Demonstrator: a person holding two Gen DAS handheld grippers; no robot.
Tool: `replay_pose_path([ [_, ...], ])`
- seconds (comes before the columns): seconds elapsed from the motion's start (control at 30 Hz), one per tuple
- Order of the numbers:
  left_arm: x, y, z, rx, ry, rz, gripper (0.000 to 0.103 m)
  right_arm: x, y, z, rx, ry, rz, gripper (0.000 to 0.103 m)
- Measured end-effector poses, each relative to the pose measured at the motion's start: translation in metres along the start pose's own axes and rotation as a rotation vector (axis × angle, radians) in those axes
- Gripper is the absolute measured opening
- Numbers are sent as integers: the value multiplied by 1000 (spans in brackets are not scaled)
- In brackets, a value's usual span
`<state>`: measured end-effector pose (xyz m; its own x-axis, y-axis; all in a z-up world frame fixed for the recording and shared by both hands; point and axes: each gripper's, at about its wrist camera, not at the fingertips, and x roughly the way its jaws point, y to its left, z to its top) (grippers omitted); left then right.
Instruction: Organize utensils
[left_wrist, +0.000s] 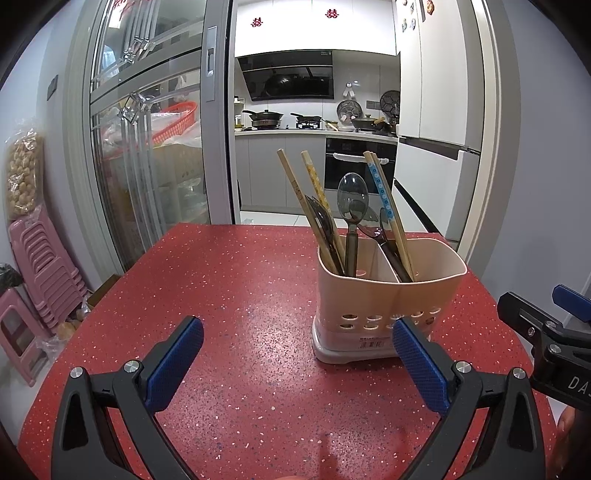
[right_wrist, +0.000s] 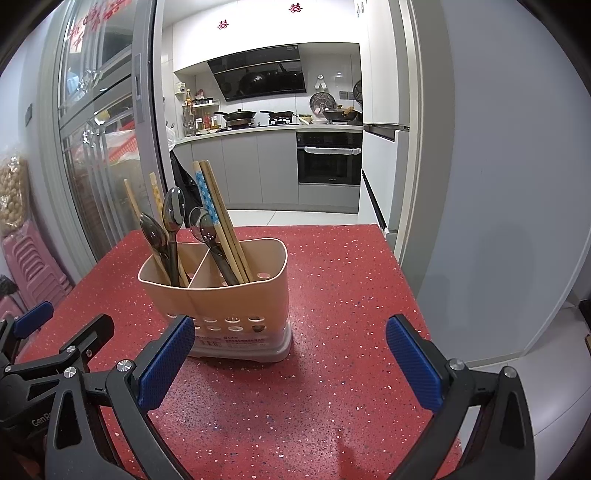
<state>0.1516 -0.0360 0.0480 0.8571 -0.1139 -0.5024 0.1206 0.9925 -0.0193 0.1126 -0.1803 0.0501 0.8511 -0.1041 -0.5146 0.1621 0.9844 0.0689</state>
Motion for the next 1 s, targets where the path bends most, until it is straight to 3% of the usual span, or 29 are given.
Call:
replay_pose_path([
  [1.0,2,2,-1,1,6,-5,103,1,0,0,1,2,-1,103],
])
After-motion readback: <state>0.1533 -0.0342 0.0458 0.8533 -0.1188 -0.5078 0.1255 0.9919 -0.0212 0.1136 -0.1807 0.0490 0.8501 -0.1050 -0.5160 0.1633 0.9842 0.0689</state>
